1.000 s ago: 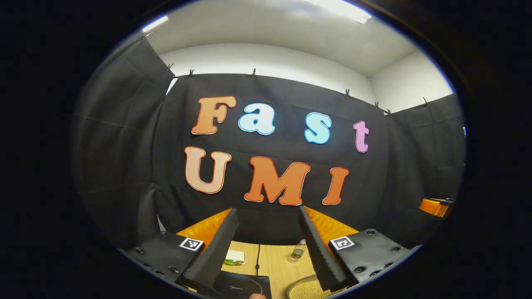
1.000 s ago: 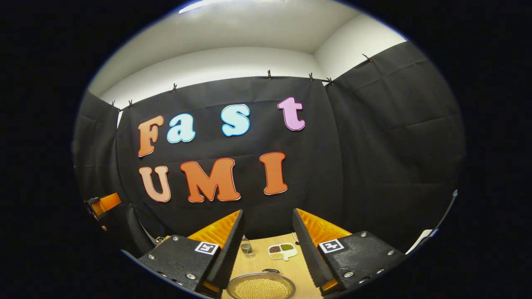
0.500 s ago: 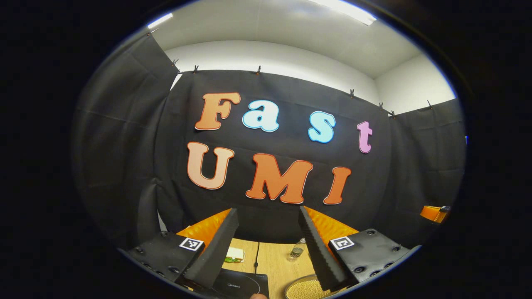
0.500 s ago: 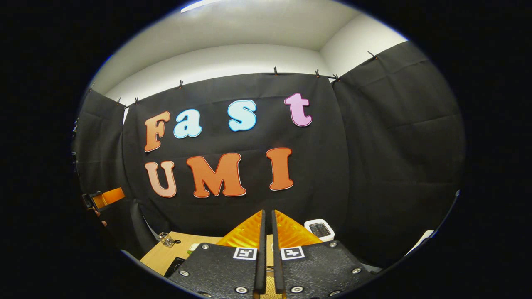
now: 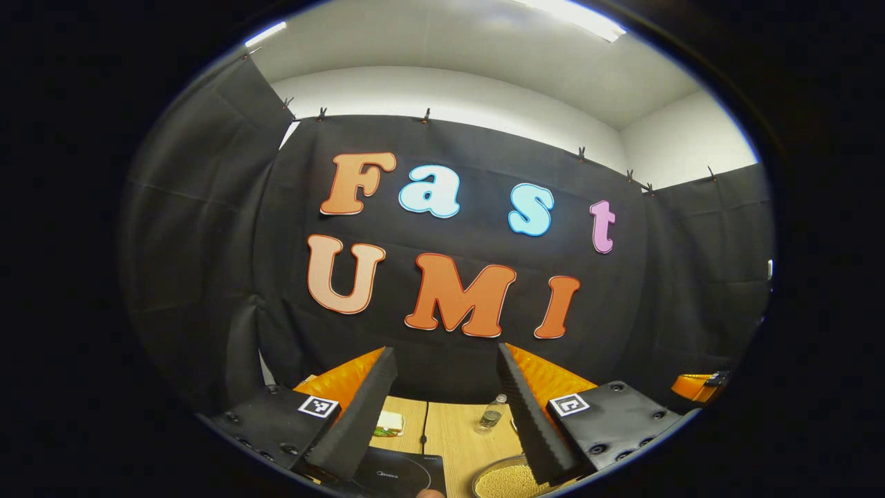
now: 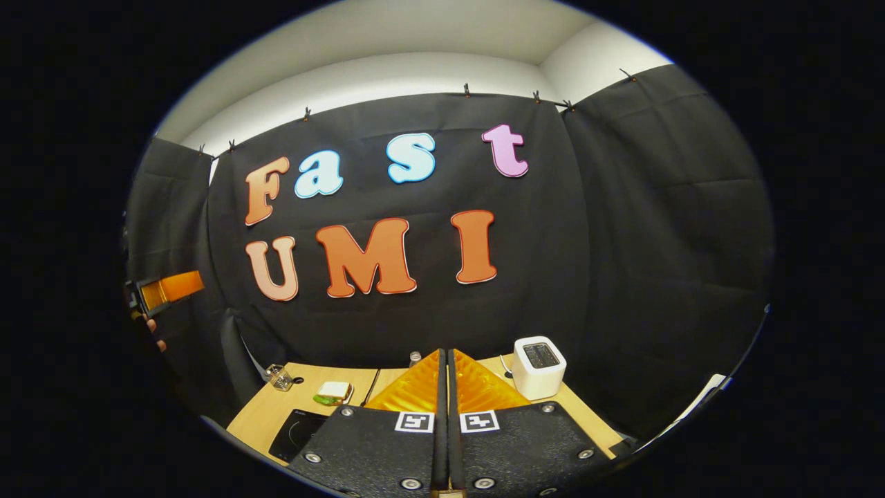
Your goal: First push the handle of the pot to place it horizontally, then grasp the pot with both hands and set it on the induction cooktop.
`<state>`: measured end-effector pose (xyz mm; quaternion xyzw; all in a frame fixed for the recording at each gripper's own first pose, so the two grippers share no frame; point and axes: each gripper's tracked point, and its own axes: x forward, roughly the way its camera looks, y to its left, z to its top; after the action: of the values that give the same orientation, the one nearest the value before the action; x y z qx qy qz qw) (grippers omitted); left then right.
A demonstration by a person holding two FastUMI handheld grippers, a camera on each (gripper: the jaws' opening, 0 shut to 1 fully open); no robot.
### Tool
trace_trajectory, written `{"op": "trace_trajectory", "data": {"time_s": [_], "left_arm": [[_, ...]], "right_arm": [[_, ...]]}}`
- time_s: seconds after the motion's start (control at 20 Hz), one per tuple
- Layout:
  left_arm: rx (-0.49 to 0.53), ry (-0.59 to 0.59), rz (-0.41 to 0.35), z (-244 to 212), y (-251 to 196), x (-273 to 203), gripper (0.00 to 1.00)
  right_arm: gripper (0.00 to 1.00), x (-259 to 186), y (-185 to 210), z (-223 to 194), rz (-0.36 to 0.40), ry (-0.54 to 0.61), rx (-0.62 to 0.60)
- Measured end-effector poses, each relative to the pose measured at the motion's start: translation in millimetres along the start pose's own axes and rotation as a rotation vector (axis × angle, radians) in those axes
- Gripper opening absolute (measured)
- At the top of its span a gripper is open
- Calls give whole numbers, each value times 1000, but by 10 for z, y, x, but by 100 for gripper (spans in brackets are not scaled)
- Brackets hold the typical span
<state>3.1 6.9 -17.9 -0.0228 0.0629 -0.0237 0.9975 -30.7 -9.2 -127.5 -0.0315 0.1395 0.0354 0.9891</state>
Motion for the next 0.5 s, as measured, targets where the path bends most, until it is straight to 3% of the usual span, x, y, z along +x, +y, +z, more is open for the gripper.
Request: {"op": "trace_trajectory", "data": {"time_s": [0.5], "left_arm": [[-10,25,-17,-112,-27,5,95]], "right_arm": [[0,-101,34,-957,36,207,-36]]}}
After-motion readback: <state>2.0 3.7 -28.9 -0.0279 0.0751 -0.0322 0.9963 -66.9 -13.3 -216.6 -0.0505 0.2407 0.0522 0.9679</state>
